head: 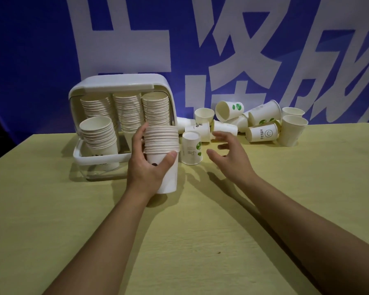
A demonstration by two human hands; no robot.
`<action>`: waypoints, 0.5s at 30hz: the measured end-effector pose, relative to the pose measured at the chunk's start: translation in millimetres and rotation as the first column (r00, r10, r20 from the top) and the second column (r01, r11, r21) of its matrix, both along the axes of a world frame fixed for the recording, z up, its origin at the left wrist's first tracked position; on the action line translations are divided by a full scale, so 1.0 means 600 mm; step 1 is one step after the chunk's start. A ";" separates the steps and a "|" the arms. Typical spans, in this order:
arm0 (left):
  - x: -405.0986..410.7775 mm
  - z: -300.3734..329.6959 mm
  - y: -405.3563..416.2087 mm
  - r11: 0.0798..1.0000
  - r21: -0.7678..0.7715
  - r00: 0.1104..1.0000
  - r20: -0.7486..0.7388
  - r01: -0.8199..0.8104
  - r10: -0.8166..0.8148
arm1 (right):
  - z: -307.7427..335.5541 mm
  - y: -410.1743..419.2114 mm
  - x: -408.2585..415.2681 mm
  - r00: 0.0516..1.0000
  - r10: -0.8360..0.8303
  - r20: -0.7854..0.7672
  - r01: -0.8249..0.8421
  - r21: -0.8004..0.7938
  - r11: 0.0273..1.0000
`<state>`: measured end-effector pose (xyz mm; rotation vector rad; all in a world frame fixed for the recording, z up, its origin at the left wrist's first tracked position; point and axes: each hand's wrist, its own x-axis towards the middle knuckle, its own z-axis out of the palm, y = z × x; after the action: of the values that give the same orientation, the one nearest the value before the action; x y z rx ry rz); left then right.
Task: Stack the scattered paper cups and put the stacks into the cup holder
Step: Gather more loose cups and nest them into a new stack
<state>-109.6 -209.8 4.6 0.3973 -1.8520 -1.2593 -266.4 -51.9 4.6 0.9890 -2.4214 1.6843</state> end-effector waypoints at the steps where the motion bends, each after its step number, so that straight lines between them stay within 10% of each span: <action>1: 0.000 -0.001 -0.003 1.000 0.006 1.000 0.010 0.003 -0.003 | 0.004 -0.013 -0.009 1.000 -0.008 -0.018 0.009 0.045 0.999; 8: 0.003 -0.006 0.000 0.997 -0.036 0.996 0.049 0.071 -0.070 | 0.000 -0.085 -0.043 0.979 0.078 -0.188 -0.021 0.289 0.957; 15: 0.007 0.001 0.016 0.975 0.015 0.973 0.065 0.221 -0.222 | -0.004 -0.021 -0.028 1.000 -0.031 0.004 0.031 -0.057 0.998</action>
<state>-105.2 -199.9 5.0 0.2434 -1.9914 -1.4176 -283.0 -64.5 2.0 0.9377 -2.3631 1.7357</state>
